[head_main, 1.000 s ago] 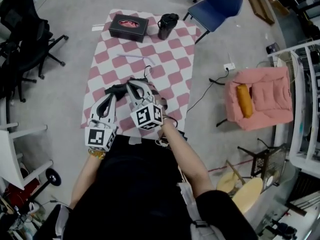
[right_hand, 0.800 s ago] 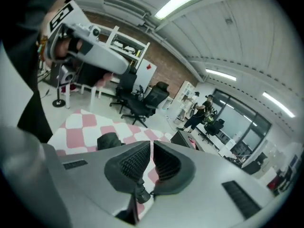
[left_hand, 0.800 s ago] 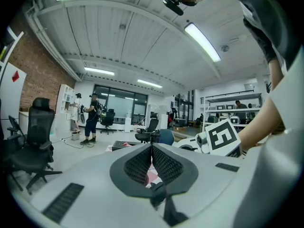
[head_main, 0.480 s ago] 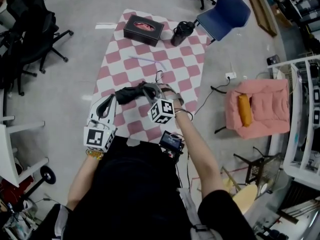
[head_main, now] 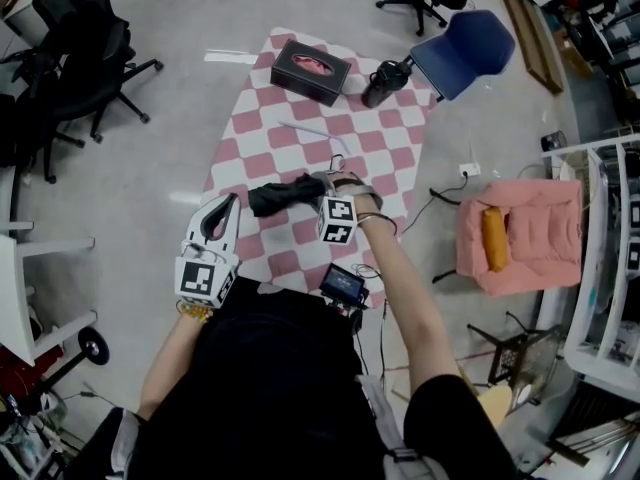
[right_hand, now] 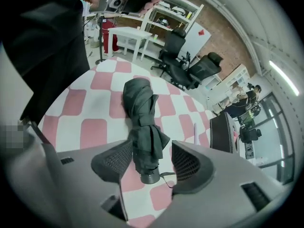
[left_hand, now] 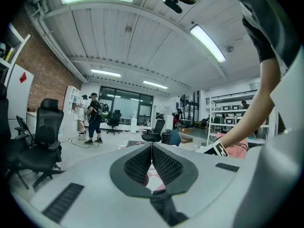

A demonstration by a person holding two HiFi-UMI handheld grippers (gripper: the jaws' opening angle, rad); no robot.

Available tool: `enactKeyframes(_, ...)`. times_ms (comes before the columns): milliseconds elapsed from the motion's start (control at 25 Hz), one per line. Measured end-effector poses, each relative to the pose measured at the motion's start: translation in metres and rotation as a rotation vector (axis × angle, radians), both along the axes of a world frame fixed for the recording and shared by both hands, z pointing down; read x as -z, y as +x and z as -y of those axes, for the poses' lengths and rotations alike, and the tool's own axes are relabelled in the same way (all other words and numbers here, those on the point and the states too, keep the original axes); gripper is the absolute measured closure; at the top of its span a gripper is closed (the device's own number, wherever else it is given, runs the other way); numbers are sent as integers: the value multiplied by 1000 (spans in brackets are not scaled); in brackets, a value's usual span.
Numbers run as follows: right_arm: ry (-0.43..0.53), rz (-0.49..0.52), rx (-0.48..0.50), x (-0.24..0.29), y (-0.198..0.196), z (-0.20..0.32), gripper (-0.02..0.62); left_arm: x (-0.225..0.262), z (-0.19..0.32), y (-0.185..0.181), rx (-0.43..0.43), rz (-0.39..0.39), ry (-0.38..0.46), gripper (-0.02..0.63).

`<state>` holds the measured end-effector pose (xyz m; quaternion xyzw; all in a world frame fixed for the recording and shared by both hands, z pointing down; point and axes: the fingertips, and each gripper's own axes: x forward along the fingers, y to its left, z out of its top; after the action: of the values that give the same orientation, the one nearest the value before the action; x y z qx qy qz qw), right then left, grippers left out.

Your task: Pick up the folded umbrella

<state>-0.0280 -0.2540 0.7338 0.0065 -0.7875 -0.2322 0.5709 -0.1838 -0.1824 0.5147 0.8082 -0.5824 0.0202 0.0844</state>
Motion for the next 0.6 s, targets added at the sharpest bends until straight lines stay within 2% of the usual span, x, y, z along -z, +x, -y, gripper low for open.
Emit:
enactKeyframes(160, -62, -68, -43, -23, 7, 4, 341, 3, 4, -9, 13, -38, 0, 591)
enactKeyframes(280, -94, -97, -53, -35, 6, 6, 341, 4, 4, -17, 11, -1, -7, 591)
enactKeyframes(400, -111, -151, -56, -45, 18, 11, 341, 2, 7, -15, 11, -6, -9, 590)
enactKeyframes(600, -145, -178, -78, -60, 20, 14, 341, -2, 8, -19, 15, -2, -24, 591)
